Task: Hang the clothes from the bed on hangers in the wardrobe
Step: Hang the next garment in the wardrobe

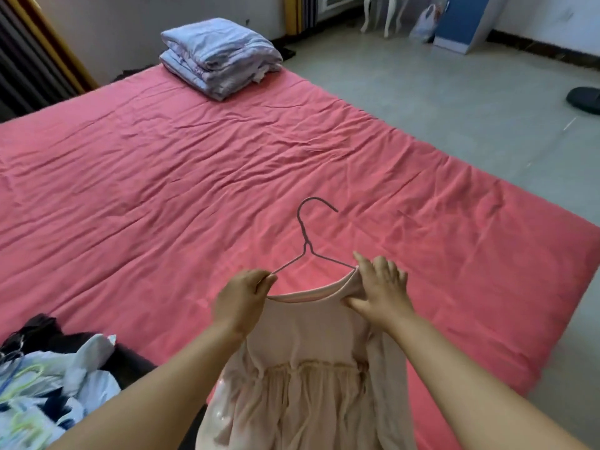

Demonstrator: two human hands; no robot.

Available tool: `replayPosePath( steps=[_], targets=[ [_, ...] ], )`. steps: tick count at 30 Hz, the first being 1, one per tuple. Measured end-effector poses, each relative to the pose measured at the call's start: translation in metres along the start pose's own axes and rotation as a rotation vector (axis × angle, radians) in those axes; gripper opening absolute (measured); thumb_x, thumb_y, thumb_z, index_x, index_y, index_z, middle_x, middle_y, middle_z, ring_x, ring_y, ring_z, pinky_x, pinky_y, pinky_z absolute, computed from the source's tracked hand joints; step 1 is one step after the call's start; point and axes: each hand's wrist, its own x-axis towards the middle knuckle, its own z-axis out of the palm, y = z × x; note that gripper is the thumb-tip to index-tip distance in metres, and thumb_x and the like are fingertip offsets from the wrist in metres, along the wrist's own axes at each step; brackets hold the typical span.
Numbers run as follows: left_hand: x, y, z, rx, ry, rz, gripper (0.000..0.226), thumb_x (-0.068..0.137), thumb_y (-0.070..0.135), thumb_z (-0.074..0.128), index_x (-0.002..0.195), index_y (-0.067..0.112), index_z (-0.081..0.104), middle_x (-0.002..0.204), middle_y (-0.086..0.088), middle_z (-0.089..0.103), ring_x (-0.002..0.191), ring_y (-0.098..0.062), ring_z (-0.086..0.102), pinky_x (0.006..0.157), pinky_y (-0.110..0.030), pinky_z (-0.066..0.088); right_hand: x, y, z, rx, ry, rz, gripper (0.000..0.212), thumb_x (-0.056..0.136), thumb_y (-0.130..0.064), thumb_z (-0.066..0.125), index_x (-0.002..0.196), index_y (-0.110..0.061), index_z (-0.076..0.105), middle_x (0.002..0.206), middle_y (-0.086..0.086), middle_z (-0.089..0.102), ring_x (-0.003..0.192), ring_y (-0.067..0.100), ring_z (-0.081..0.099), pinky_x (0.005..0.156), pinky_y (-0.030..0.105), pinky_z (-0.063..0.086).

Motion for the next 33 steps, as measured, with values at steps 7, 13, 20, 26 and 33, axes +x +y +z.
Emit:
replayPosePath(
  steps=[7, 13, 20, 26, 33],
  targets=[
    [0.079, -0.035, 0.084, 0.166, -0.063, -0.106, 0.021, 0.093, 0.032, 0.055, 0.105, 0.021, 0.069, 0.098, -0.004, 0.064, 0.097, -0.028, 0.059, 0.077, -0.036, 0.045, 0.087, 0.040, 0.080, 0.027, -0.079, 0.005, 0.093, 0.080, -0.049, 0.062, 0.149, -0.022, 0.005, 0.141, 0.006, 0.025, 0.132, 0.026, 0.021, 0.109, 0.037, 0.014],
    [0.075, -0.056, 0.119, 0.262, -0.167, -0.217, 0.034, 0.093, 0.035, 0.053, 0.124, 0.023, 0.059, 0.120, 0.000, 0.057, 0.112, -0.022, 0.054, 0.085, -0.035, 0.043, 0.090, 0.055, 0.121, 0.133, -0.095, -0.023, 0.083, 0.081, -0.048, 0.062, 0.147, -0.021, 0.018, 0.144, 0.003, 0.027, 0.133, 0.023, 0.021, 0.108, 0.033, 0.017],
    [0.054, -0.043, 0.095, 0.235, -0.155, -0.190, 0.036, 0.091, 0.033, 0.056, 0.125, 0.023, 0.058, 0.120, 0.003, 0.056, 0.105, -0.020, 0.055, 0.078, -0.033, 0.044, 0.068, 0.051, 0.102, 0.246, -0.005, -0.047, 0.051, 0.085, -0.041, 0.061, 0.128, -0.013, 0.052, 0.127, 0.007, 0.052, 0.122, 0.027, 0.040, 0.103, 0.030, 0.026],
    [0.005, -0.015, 0.043, 0.170, -0.153, -0.078, 0.033, 0.091, 0.034, 0.056, 0.123, 0.025, 0.060, 0.116, 0.006, 0.058, 0.104, -0.016, 0.056, 0.080, -0.033, 0.047, 0.007, 0.027, 0.052, 0.332, 0.116, -0.092, 0.038, 0.087, -0.033, 0.063, 0.118, -0.011, 0.061, 0.118, 0.005, 0.061, 0.114, 0.022, 0.048, 0.096, 0.027, 0.032],
    [-0.103, 0.011, -0.042, 0.187, -0.240, 0.091, 0.030, 0.092, 0.036, 0.054, 0.119, 0.025, 0.059, 0.117, 0.007, 0.058, 0.101, -0.014, 0.057, 0.079, -0.031, 0.047, -0.130, -0.033, -0.001, 0.408, 0.238, -0.054, 0.028, 0.084, -0.027, 0.067, 0.107, -0.010, 0.066, 0.098, 0.004, 0.066, 0.097, 0.021, 0.056, 0.079, 0.025, 0.037]
  ],
)
